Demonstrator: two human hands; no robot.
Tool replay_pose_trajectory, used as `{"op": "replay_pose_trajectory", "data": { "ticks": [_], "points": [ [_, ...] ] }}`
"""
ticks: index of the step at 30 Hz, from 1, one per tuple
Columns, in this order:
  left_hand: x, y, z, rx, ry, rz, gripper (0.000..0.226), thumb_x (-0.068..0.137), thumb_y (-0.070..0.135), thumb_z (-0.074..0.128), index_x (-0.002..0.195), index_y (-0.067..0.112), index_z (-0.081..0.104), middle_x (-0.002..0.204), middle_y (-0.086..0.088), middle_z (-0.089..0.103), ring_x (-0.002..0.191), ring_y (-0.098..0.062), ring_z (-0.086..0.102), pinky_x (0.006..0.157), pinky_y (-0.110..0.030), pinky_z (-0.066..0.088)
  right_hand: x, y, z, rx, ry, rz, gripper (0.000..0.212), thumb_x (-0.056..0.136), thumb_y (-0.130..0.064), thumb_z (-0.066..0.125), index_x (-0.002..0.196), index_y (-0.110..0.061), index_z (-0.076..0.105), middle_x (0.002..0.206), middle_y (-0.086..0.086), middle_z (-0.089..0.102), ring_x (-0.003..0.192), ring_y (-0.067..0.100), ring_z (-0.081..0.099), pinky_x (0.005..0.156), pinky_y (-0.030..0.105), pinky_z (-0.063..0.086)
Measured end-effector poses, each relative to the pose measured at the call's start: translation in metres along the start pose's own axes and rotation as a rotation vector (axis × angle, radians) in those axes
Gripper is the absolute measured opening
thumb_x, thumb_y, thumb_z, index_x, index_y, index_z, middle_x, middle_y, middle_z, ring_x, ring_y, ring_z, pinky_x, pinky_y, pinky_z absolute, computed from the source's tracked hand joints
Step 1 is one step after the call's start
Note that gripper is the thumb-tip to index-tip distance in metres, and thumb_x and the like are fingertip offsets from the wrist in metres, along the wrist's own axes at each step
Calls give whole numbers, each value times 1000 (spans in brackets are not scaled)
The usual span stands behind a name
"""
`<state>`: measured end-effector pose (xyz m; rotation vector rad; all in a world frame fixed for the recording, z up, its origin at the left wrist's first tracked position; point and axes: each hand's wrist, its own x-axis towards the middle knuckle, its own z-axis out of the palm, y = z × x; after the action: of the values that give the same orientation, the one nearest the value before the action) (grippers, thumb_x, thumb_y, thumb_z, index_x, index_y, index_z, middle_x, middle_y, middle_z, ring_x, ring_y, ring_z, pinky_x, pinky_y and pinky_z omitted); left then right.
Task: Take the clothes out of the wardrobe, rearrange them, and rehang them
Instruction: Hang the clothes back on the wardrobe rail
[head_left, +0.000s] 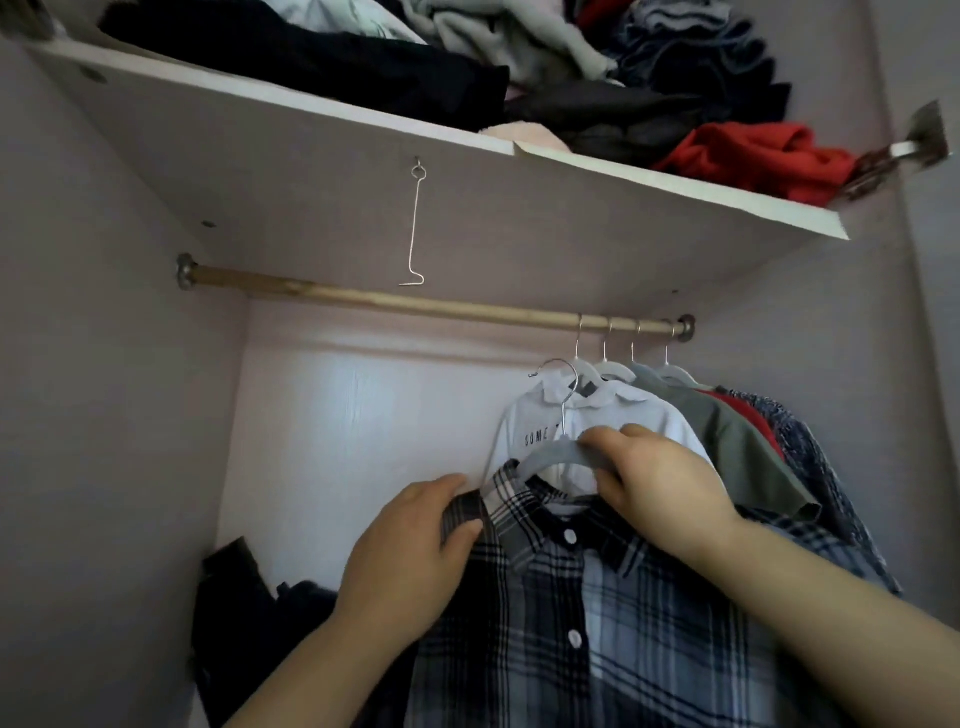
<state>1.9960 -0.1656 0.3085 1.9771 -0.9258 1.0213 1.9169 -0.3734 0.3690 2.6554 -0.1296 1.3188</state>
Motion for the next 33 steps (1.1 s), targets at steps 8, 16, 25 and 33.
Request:
{"op": "replay_pose_trajectory", "data": {
  "ticks": [8, 16, 25, 33],
  "points": [
    [67, -19, 9, 42, 84, 23, 45, 91, 40, 51, 134, 37, 39, 121, 16, 50, 100, 1, 45, 82, -14, 34, 115, 23, 20, -94, 89, 31, 24, 86, -11, 47, 108, -20, 54, 94, 4, 57, 81, 28, 57, 59, 29, 40],
    [103, -40, 26, 162, 167, 30, 45, 89, 41, 51, 132, 41, 38, 118, 22, 50, 103, 3, 48, 84, -14, 37, 198, 45, 37, -117, 86, 121, 39, 84, 0, 47, 117, -17, 57, 105, 8, 62, 92, 31, 61, 64, 30, 42],
    [101, -71, 46, 217, 142, -49, 46, 89, 40, 54, 132, 42, 38, 113, 23, 49, 96, 5, 47, 81, -12, 36, 211, 42, 98, -135, -18, 167, 30, 85, -2, 53, 112, -12, 56, 102, 6, 61, 93, 27, 59, 64, 30, 41],
    [75, -84, 51, 256, 55, -96, 48, 90, 39, 53, 134, 39, 36, 120, 21, 49, 103, 3, 47, 86, -12, 37, 172, 27, 116, -261, 20, 52, 47, 89, -19, 48, 135, -16, 39, 133, 12, 42, 123, 31, 37, 101, 42, 32]
  ]
}}
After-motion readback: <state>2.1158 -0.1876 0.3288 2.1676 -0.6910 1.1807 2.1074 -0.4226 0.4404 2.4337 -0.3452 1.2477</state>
